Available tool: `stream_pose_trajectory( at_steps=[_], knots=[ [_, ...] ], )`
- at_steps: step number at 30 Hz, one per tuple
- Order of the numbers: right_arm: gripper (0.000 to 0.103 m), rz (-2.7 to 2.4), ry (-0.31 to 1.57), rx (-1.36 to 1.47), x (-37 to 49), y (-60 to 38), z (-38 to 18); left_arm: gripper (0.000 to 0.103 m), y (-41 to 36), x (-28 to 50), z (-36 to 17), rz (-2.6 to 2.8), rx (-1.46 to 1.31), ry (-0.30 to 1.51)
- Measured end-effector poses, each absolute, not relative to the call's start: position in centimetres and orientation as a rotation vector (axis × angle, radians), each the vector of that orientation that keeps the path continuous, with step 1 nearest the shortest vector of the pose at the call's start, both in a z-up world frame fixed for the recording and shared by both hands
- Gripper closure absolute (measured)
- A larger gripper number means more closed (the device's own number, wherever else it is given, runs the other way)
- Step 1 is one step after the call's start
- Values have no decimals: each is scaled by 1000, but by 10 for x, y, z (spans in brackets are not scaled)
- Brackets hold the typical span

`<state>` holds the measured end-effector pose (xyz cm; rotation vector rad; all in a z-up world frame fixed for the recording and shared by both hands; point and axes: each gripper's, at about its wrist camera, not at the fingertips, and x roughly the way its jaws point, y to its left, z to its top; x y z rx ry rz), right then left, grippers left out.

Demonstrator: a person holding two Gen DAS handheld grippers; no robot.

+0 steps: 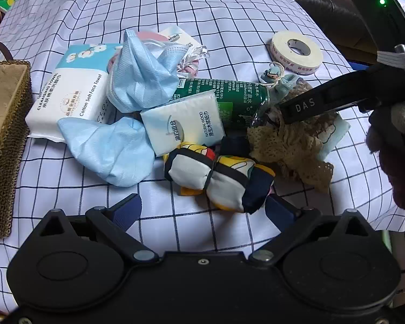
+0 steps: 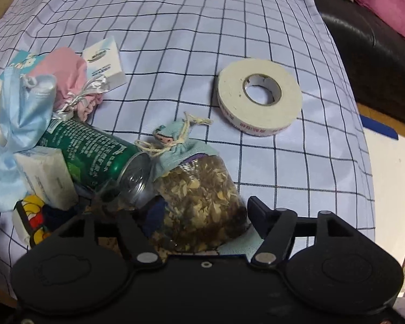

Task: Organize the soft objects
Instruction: 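Grasp the penguin-print bundle with the left tool while the right tool grasps the nut bag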

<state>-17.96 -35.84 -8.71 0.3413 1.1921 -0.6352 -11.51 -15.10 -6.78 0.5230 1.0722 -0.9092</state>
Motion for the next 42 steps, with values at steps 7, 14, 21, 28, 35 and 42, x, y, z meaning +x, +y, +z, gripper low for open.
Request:
stream_pose_trajectory(
  at_steps=[7, 14, 21, 28, 35, 42],
  knots=[
    [13, -638, 1208, 428, -180, -373, -102, 8, -163, -108, -74, -889, 482, 1112],
    [0, -668, 1280, 416, -168, -379, -113, 4, -175, -99, -82, -857, 470, 1152],
    [43, -584, 1258, 409, -163, -373, -100, 30, -179, -95, -95, -903, 447, 1276],
    [56, -520, 1242, 499, -168, -382, -80, 55, -170, -92, -87, -923, 390, 1281],
    [56, -564, 1162, 658, -187, -406, -56, 61, -160, -93, -74, -945, 392, 1249],
    [56, -646, 1119, 724, -194, -420, -50, 69, -135, -82, -66, -918, 386, 1260]
  ],
)
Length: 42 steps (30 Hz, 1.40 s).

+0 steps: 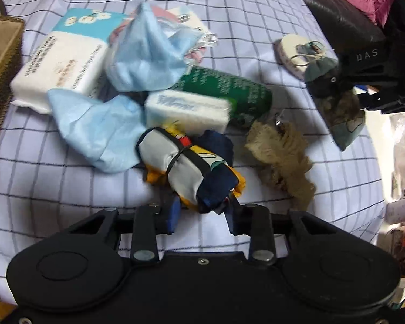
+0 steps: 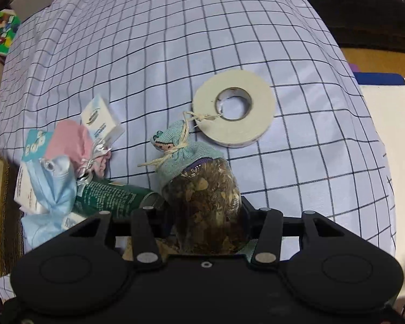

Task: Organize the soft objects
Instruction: 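Grasp the penguin-print bundle with the left tool while the right tool grasps the nut bag, then carry both items into the basket and open both tools to release them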

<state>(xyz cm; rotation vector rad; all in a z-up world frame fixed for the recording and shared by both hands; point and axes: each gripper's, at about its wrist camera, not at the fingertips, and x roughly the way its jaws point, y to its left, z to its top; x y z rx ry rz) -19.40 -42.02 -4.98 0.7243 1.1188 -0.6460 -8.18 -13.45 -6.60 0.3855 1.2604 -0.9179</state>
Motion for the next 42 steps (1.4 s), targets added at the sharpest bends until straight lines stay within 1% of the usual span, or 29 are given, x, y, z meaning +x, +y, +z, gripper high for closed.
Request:
stream_pose_trajectory(
  at_steps=[4, 5, 6, 7, 8, 9, 13, 14, 15, 19, 20, 22, 23, 24, 27, 32, 37, 42],
  knots=[
    [56, -647, 1157, 697, -191, -416, -56, 69, -120, -74, -70, -909, 377, 1306],
    [56, -644, 1167, 684, -190, -413, -57, 66, -118, -72, -71, -900, 376, 1299],
    [56, -641, 1176, 671, -190, -411, -58, 57, -120, -73, -71, -891, 378, 1291],
    [56, -638, 1183, 660, -189, -409, -59, 52, -120, -72, -71, -881, 378, 1278],
    [56, -633, 1189, 653, -187, -407, -59, 39, -120, -72, -71, -873, 373, 1264],
    [56, -627, 1191, 648, -185, -405, -59, 29, -121, -71, -68, -867, 363, 1248],
    [56, -598, 1187, 638, -180, -399, -55, 24, -127, -73, -56, -890, 314, 1196],
    [56, -593, 1186, 631, -179, -396, -53, 17, -130, -73, -55, -888, 311, 1187],
    [56, -587, 1185, 621, -177, -394, -52, 13, -134, -74, -56, -880, 315, 1180],
    [56, -578, 1186, 588, -174, -386, -49, 14, -150, -75, -69, -845, 357, 1189],
    [56, -577, 1188, 586, -174, -385, -49, 15, -152, -74, -74, -833, 358, 1205],
    [56, -576, 1191, 587, -174, -383, -50, 23, -154, -70, -83, -815, 351, 1255],
    [56, -577, 1191, 588, -175, -383, -50, 40, -154, -71, -89, -812, 347, 1280],
    [56, -580, 1190, 588, -175, -383, -50, 52, -154, -71, -93, -815, 345, 1307],
    [56, -588, 1185, 590, -177, -384, -48, 56, -152, -73, -90, -817, 358, 1289],
    [56, -611, 1165, 605, -177, -387, -39, 57, -140, -79, -74, -839, 343, 1286],
    [56, -619, 1111, 614, -174, -383, -20, 57, -127, -83, -41, -855, 304, 1191],
    [56, -605, 1056, 610, -159, -372, -1, 57, -105, -63, -6, -769, 220, 1052]
  ],
)
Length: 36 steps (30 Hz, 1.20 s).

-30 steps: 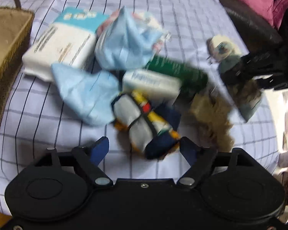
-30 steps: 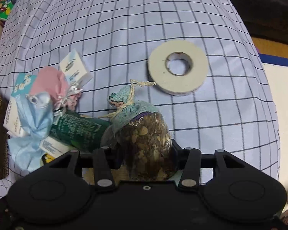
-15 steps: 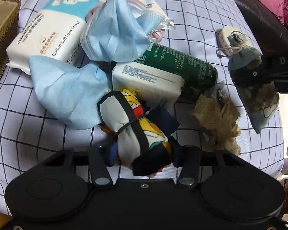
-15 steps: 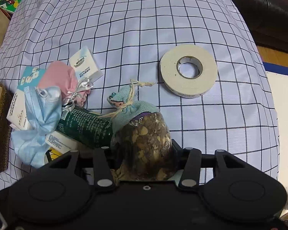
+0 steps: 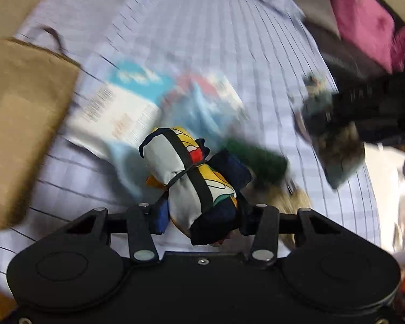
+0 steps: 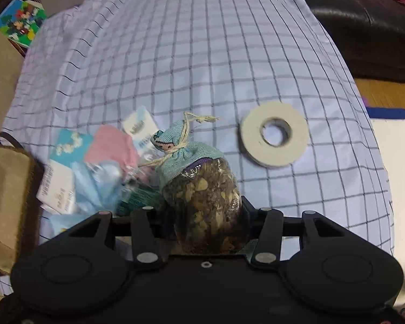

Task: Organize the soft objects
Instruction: 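Carry both items into the basket and open both tools to release them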

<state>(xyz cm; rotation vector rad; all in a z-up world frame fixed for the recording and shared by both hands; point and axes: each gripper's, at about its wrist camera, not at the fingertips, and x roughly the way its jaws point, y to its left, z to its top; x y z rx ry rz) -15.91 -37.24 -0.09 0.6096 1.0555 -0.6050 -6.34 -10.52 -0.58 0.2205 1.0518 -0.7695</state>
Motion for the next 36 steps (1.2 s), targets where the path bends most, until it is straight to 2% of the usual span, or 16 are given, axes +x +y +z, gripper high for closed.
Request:
stream_pose_trajectory(
  at_steps=[7, 17, 27, 30, 31, 32, 33, 36],
  knots=[
    [56, -548, 1039, 590, -118, -342, 10, 57, -59, -12, 12, -516, 88, 954],
    [56, -387, 1031, 534, -37, -260, 26, 57, -2, 30, 5, -269, -70, 991],
    [55, -199, 968, 538, 39, -174, 45, 56, 30, 46, 2, -207, -101, 995],
    [51, -157, 945, 526, 54, -151, 45, 52, 38, 48, 3, -186, -97, 983],
    [39, -150, 935, 519, 56, -144, 45, 50, 40, 48, 4, -185, -100, 977],
    [34, -148, 923, 512, 57, -138, 46, 46, 41, 48, 5, -179, -100, 968],
    [34, -150, 915, 501, 60, -133, 47, 42, 42, 49, 6, -170, -101, 958],
    [34, -164, 906, 461, 65, -124, 46, 40, 44, 48, 8, -166, -102, 939]
  ],
)
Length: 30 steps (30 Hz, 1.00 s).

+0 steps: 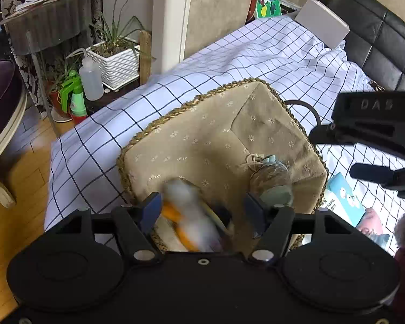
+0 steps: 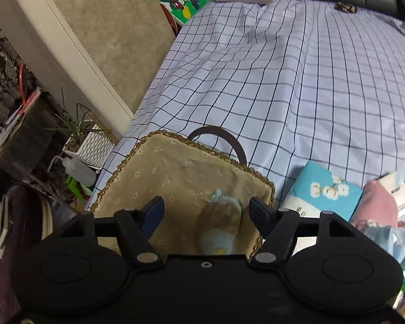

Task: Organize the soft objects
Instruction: 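Carry both items into the basket and open both tools to release them, then move the right tool to the white tape roll and grasp it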

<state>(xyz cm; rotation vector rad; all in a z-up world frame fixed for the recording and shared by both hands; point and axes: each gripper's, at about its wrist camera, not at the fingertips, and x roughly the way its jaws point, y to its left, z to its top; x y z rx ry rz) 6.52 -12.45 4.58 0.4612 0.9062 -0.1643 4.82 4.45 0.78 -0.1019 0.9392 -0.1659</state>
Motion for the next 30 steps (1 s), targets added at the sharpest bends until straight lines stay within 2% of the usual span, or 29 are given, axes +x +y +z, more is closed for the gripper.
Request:
stream_pose_trajectory(
  at_steps=[16, 18, 30],
  knots=[
    [32, -206, 1005, 471, 53, -143, 19, 37, 40, 46, 5, -170, -89, 956],
    [30, -195, 1020, 483, 52, -145, 15, 33, 38, 45, 6, -173, -84, 954],
    [27, -222, 1072, 499, 17, -172, 1, 27, 22, 36, 6, -177, -29, 935]
  ],
)
